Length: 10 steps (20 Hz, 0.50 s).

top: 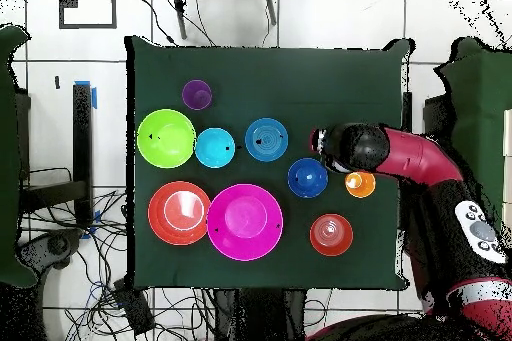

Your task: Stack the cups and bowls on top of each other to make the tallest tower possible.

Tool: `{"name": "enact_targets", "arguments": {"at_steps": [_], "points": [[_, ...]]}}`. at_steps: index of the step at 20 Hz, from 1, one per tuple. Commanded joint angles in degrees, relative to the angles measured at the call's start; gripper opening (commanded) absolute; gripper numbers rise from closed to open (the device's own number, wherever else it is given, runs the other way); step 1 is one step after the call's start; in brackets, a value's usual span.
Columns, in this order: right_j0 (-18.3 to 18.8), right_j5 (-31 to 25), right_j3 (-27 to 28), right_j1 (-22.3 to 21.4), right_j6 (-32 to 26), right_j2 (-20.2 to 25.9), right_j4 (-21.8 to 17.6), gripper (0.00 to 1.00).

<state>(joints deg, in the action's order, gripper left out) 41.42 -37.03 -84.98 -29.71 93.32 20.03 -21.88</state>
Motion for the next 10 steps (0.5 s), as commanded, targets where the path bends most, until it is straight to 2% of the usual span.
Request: {"name": "enact_targets", "arguments": {"at_steps": [1, 10], "points": [[-0.41, 0.26, -1.41, 3.65, -8.57, 4.29, -4.59, 1.00], [-1.04, 0.05, -1.05, 3.81, -7.56, 4.00, -4.76, 1.00]]}}
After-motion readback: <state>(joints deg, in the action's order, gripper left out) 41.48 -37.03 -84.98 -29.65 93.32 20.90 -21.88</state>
